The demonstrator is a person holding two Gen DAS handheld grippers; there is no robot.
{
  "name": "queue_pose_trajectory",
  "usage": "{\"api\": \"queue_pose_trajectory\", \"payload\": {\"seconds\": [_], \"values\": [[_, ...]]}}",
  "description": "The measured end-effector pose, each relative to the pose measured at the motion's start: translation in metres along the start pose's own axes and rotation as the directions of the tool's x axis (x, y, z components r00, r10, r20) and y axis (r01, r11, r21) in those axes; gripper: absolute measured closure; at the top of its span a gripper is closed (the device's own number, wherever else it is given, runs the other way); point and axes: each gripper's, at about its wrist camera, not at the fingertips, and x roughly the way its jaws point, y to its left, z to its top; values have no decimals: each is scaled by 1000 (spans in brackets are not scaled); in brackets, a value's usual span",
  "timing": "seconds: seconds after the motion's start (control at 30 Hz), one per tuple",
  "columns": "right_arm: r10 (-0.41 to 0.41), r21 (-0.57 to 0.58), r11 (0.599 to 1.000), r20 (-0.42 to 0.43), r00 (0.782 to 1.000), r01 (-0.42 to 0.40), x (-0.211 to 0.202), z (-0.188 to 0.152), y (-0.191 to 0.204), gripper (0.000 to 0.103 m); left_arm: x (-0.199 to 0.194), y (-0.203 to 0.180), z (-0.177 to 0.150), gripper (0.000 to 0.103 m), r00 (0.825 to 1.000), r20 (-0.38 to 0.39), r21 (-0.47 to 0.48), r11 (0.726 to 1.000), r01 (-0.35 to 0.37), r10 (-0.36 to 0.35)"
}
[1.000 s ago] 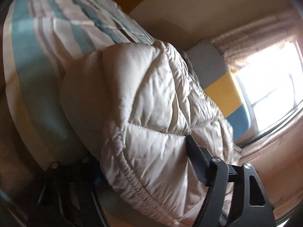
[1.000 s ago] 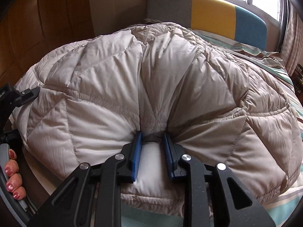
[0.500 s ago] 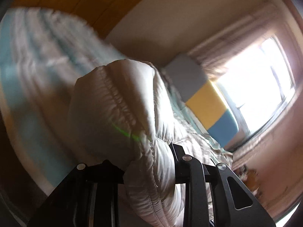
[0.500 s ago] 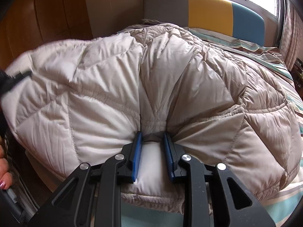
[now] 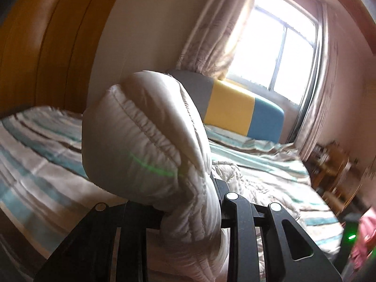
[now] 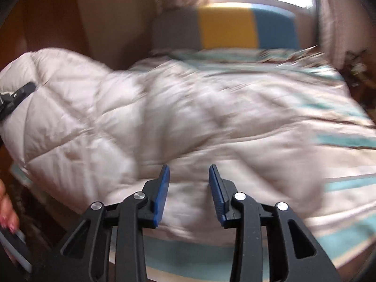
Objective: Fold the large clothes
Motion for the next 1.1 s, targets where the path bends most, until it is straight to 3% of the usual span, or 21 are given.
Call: {"api": "queue_pose_trajectory", "payload": {"seconds": [0.03,0.07,0.1,0.2,0.23,0.33,0.47,0.63,0.83,0.97,1.1], "values": [[-84,9,996,18,996,84,-7,-1,-15,50,-1,-6,1,76,1000,1,18,1000,-4,4],[-138,15,990,26,990,138,-12,-1,-23,47,1,-10,2,76,1000,3,34,999,-6,6],[-206,18,978,33,978,206,-15,-2,-36,47,1,-16,3,76,1000,8,55,998,-6,6],[-313,16,950,4,950,313,-10,-5,-59,47,-2,-37,4,76,1000,19,127,992,1,-3],[-323,26,946,-22,946,324,-6,-9,-70,47,-1,-43,4,76,1000,21,147,989,6,-9],[-261,99,959,-66,963,266,0,-17,-88,45,-3,-67,-1,76,999,29,226,974,22,-30],[-240,147,958,-63,969,247,-4,-21,-99,40,0,-91,-11,76,998,39,331,943,32,-47],[-356,180,917,-39,934,357,-28,-20,-114,38,7,-125,-27,75,998,28,450,892,40,-58],[-389,296,877,-24,921,378,-60,-24,-158,38,29,-153,-44,73,996,0,551,832,72,-87],[-409,322,861,-25,912,394,-72,-27,-172,38,42,-174,-67,71,993,-51,618,778,114,-106],[-423,337,848,-35,906,409,-79,-31,-180,37,55,-190,-97,68,988,-103,692,706,152,-111]]}}
